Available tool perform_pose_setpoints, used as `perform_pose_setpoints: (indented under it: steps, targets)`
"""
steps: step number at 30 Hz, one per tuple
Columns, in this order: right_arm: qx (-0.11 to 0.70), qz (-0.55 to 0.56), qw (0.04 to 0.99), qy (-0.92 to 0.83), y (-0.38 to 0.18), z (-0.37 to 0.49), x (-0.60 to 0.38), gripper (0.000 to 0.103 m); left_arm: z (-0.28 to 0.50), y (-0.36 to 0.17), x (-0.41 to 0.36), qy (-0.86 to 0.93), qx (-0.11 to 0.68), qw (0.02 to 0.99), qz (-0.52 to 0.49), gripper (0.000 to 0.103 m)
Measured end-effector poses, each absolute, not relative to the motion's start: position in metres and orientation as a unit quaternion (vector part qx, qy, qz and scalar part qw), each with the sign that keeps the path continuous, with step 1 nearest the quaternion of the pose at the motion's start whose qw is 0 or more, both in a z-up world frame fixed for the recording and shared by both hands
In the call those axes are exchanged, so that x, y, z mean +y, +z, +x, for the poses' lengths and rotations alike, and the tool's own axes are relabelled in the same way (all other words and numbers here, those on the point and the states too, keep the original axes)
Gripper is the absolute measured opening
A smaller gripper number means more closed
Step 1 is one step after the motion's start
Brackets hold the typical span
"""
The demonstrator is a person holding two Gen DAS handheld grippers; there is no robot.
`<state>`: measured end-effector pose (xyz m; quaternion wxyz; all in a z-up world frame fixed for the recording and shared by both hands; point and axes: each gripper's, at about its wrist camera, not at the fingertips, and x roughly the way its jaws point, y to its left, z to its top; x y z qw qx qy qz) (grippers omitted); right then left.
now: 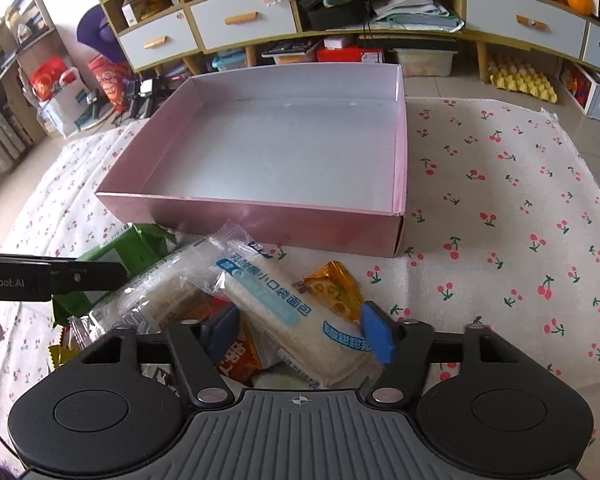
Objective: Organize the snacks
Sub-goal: 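Grasp the green biscuit pack with the left tool while the right grasps the clear bread bag, then lower both packs into the pink box and open both tools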
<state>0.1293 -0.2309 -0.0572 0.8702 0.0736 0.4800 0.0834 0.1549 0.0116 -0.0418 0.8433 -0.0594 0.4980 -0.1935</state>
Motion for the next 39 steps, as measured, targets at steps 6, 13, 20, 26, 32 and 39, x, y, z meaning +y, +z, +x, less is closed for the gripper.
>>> perform_pose_setpoints:
  steps: [6, 13, 20, 26, 32, 39]
  targets:
    - [0.492, 0.051, 0.867, 0.069, -0.050, 0.127, -0.223, 0.046, 0.152, -0.035, 0.009, -0.192, 0.502, 0.842, -0.051, 0.041]
    - [0.503, 0.090, 0.858, 0.044, -0.040, 0.125, -0.232, 0.037, 0.147, -0.029, 0.012, -0.174, 0.504, 0.845, -0.044, 0.039]
    - [0.499, 0.134, 0.856, 0.031, -0.027, 0.120, -0.245, 0.027, 0.138, -0.012, 0.021, -0.173, 0.482, 0.857, -0.049, 0.039]
    - [0.483, 0.176, 0.857, 0.032, -0.014, 0.118, -0.251, 0.024, 0.135, 0.002, 0.024, -0.165, 0.453, 0.874, -0.068, 0.039]
    - [0.453, 0.213, 0.865, 0.029, 0.002, 0.122, -0.259, 0.023, 0.139, 0.016, 0.026, -0.150, 0.418, 0.892, -0.087, 0.039]
    - [0.431, 0.268, 0.861, 0.040, 0.008, 0.147, -0.271, 0.023, 0.174, 0.023, 0.023, -0.137, 0.403, 0.900, -0.092, 0.039]
